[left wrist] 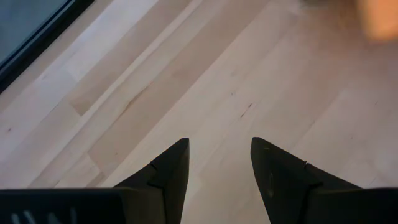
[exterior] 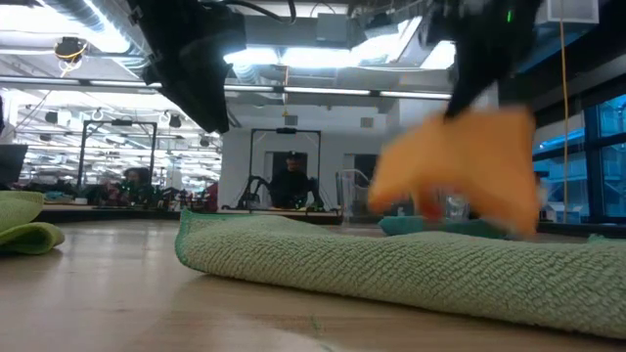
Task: Fold microfiber towels
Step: Stack the folded orange microfiber cloth on top of the folded blue microfiber cloth
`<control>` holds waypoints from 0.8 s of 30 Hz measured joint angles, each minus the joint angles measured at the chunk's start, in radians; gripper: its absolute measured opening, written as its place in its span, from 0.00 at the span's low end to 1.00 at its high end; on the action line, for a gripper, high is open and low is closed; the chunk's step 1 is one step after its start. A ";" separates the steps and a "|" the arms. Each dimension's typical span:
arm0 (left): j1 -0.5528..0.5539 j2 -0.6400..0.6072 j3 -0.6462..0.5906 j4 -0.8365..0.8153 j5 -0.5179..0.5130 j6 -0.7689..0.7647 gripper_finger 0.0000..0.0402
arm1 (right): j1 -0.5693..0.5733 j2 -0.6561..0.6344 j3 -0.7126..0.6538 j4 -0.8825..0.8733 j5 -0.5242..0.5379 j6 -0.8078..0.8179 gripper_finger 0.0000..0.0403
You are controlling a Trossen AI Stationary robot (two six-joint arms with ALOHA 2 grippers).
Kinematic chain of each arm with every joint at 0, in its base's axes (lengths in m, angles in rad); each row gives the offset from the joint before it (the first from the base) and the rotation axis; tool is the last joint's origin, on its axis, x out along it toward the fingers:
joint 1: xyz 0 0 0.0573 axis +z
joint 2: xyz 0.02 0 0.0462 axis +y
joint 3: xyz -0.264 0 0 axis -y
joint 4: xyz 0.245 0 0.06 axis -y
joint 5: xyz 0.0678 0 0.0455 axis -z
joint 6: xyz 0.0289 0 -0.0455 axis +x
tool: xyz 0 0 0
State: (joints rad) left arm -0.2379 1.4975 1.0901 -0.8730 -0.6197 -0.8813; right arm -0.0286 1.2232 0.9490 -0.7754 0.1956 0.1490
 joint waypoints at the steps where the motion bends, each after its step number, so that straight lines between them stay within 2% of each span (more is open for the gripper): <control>1: 0.000 0.000 0.000 0.000 -0.004 0.000 0.41 | -0.026 0.000 -0.054 0.062 0.010 -0.016 0.00; 5: 0.000 0.000 0.000 0.001 -0.032 -0.001 0.41 | -0.132 0.000 -0.251 0.284 0.090 -0.037 0.00; 8: 0.000 0.000 0.000 0.005 -0.045 -0.003 0.41 | -0.189 0.000 -0.314 0.333 0.091 -0.043 0.00; 12: 0.000 0.000 0.000 0.019 -0.052 -0.003 0.41 | -0.214 0.000 -0.334 0.316 0.077 -0.046 0.00; 20: 0.020 0.000 0.000 0.029 -0.053 0.000 0.41 | -0.204 -0.013 -0.311 0.308 0.245 -0.073 0.00; 24: 0.034 0.000 0.000 0.029 -0.053 0.000 0.41 | -0.225 -0.014 -0.320 0.290 0.203 -0.023 0.00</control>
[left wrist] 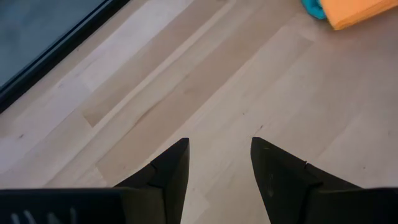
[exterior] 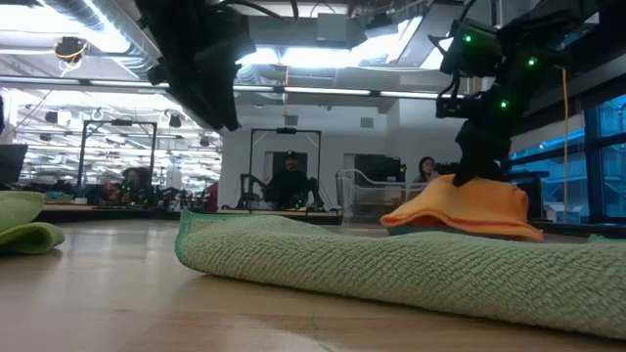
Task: Fold microfiber towels
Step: Stack the folded orange microfiber cloth on top of the folded blue microfiber cloth
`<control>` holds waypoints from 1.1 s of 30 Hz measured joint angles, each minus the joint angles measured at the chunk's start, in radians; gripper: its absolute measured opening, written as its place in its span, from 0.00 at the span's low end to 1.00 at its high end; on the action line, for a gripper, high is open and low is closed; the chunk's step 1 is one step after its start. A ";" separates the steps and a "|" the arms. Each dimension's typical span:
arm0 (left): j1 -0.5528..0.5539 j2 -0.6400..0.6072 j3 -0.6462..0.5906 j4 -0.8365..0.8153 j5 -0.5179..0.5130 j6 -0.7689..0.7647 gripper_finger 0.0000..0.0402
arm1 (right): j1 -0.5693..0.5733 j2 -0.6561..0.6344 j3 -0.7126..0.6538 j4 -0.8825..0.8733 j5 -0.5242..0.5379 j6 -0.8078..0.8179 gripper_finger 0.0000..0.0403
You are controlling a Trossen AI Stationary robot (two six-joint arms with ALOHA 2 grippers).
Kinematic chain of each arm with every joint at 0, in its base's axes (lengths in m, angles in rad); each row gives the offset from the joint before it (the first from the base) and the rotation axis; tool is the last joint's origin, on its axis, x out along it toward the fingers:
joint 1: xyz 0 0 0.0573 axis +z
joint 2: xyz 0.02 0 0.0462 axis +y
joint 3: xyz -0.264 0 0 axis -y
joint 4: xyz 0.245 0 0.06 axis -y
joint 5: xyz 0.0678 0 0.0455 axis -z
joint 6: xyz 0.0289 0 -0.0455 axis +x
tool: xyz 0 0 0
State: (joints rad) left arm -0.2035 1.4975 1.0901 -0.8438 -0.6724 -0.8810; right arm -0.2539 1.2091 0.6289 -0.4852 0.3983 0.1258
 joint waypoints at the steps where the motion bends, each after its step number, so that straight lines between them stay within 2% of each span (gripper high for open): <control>1: 0.003 0.000 0.000 0.000 0.000 0.000 0.41 | -0.007 0.000 -0.010 0.000 -0.015 0.014 0.00; 6: 0.016 0.000 0.000 0.000 0.000 0.000 0.41 | -0.032 0.000 -0.059 0.018 -0.058 0.037 0.05; 12: 0.015 0.000 0.000 0.001 0.000 -0.001 0.41 | -0.041 0.000 -0.077 -0.006 -0.066 0.052 0.23; 16: 0.015 0.000 0.000 0.001 0.000 -0.001 0.41 | -0.041 0.001 -0.008 -0.078 -0.065 0.044 0.36; 18: 0.015 0.000 0.000 0.002 0.000 -0.002 0.41 | -0.041 0.001 0.046 -0.173 -0.049 0.050 0.42; 22: 0.015 0.000 0.000 0.002 0.000 -0.002 0.41 | -0.041 0.000 0.153 -0.326 -0.035 0.118 0.48; 24: 0.015 0.000 0.000 0.002 0.000 -0.002 0.41 | -0.032 0.000 0.166 -0.279 -0.083 0.132 0.48; 26: 0.015 0.000 0.000 0.001 0.000 -0.002 0.41 | -0.015 0.000 0.146 -0.140 -0.129 0.131 0.49; 29: 0.015 0.000 0.000 0.001 0.000 -0.002 0.41 | 0.005 0.016 0.072 0.052 -0.162 0.128 0.49; 33: 0.015 0.000 0.000 0.001 0.000 -0.002 0.41 | 0.011 0.072 -0.043 0.223 -0.232 0.179 0.49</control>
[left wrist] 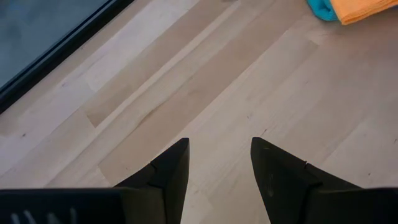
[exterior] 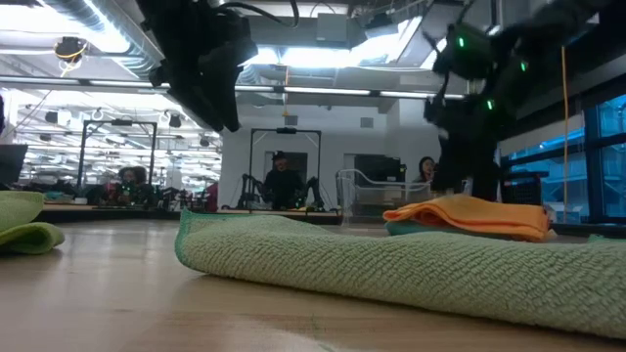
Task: Fold microfiber towels
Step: Stack the folded orange microfiber cloth on top of the folded blue microfiber cloth
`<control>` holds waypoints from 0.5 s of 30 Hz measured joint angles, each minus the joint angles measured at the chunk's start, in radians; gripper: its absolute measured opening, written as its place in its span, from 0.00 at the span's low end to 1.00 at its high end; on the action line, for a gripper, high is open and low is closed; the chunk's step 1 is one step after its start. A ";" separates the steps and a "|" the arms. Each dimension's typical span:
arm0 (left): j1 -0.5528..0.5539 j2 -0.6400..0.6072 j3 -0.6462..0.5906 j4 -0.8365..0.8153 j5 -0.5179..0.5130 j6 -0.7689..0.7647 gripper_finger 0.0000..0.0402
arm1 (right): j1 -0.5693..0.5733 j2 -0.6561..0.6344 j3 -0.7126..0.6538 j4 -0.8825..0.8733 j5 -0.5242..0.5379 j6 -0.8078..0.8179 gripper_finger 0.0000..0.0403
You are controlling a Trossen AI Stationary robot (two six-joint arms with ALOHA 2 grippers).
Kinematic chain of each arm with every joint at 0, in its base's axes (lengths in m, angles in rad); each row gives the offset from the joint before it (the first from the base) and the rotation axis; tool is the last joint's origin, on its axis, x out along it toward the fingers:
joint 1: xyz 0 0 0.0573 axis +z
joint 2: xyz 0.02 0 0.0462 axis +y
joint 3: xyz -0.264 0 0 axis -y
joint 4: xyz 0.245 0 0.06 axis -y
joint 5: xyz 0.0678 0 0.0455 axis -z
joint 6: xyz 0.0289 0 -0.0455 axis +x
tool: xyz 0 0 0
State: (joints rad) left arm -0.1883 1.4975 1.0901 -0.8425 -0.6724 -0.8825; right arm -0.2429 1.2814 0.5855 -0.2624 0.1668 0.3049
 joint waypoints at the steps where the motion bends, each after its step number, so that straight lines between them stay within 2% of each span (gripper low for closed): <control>1: 0.000 0.000 0.000 0.000 0.000 0.000 0.41 | 0.001 0.020 -0.036 0.053 0.006 0.007 0.49; 4: 0.000 0.000 0.000 0.000 0.000 0.001 0.41 | 0.001 0.091 -0.146 0.261 0.079 0.006 0.49; 8: 0.000 0.000 0.000 0.000 0.000 0.001 0.41 | 0.003 0.167 -0.247 0.500 0.101 0.025 0.49; 12: 0.000 0.000 0.000 0.000 0.000 0.001 0.41 | 0.014 0.161 -0.273 0.551 0.108 0.039 0.49; 15: 0.000 0.000 0.000 0.000 0.000 0.001 0.41 | 0.027 0.108 -0.252 0.510 0.118 -0.003 0.49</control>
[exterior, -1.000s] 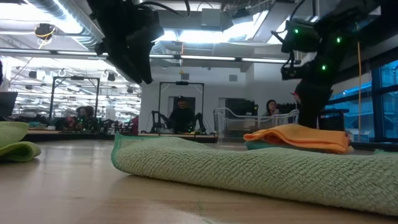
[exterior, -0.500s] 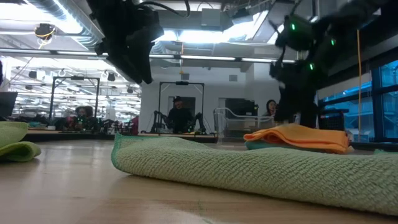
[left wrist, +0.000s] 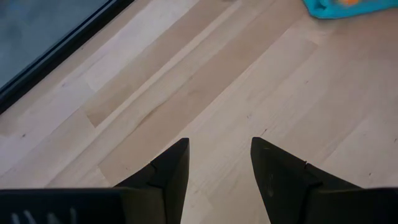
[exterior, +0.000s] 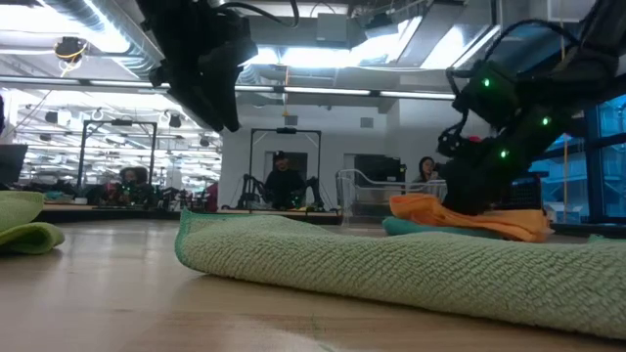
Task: Fold microfiber towels
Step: Stack the folded orange microfiber cloth on top of the folded blue microfiber cloth, then fold the light green microfiber cloth
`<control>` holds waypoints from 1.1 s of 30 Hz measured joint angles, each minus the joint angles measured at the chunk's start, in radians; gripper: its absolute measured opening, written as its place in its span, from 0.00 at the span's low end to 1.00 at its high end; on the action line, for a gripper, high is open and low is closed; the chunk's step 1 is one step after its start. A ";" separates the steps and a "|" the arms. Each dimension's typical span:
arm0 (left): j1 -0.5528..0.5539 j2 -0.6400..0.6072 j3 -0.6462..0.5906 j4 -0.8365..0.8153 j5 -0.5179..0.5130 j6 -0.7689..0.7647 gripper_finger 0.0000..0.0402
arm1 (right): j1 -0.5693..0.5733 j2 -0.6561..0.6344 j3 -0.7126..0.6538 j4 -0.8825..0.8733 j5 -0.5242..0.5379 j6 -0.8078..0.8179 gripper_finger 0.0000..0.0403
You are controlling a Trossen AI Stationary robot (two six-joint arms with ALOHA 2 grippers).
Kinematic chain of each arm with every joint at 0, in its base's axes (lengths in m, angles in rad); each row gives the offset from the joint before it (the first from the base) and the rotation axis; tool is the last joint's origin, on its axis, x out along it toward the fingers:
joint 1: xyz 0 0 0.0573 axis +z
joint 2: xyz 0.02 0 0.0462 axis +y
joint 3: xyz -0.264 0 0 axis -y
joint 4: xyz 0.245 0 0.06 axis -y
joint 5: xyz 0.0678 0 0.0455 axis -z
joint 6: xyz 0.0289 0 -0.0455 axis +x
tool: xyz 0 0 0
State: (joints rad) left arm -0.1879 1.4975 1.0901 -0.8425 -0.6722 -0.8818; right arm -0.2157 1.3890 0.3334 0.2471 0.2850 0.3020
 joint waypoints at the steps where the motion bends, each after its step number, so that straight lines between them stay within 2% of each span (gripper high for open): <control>1: 0.000 0.000 0.000 0.000 0.000 0.000 0.41 | 0.004 -0.026 0.016 -0.021 0.006 -0.021 0.49; 10: 0.000 0.000 0.000 0.006 0.000 0.000 0.41 | 0.055 -0.257 0.182 -0.201 0.021 -0.069 0.49; 12: 0.000 0.000 0.000 0.006 0.000 0.001 0.41 | 0.079 -0.290 0.191 -0.209 -0.040 -0.056 0.49; 17: 0.000 0.000 0.000 0.006 0.000 0.001 0.41 | 0.160 -0.322 0.194 -0.185 -0.317 -0.044 0.49; 19: 0.000 0.000 0.000 0.006 0.000 0.001 0.41 | 0.195 -0.319 0.194 -0.197 -0.396 -0.042 0.49; 21: 0.000 0.000 0.000 0.007 0.000 0.001 0.41 | 0.231 -0.312 0.194 -0.195 -0.434 -0.032 0.49; 26: 0.000 0.000 0.000 0.008 0.003 -0.002 0.41 | 0.306 -0.283 0.194 -0.193 -0.436 0.008 0.49; 27: 0.000 0.000 0.000 0.011 0.030 -0.011 0.41 | 0.321 -0.277 0.194 -0.194 -0.436 0.007 0.49; 30: -0.001 0.001 0.000 0.065 0.209 -0.022 0.41 | 0.360 -0.262 0.194 -0.209 -0.437 -0.020 0.49; 33: -0.016 0.026 -0.001 0.195 0.341 0.044 0.41 | 0.389 -0.254 0.194 -0.253 -0.437 -0.045 0.49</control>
State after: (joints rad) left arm -0.2037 1.5234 1.0892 -0.6472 -0.3316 -0.8373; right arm 0.1734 1.1346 0.5274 -0.0063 -0.1515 0.2572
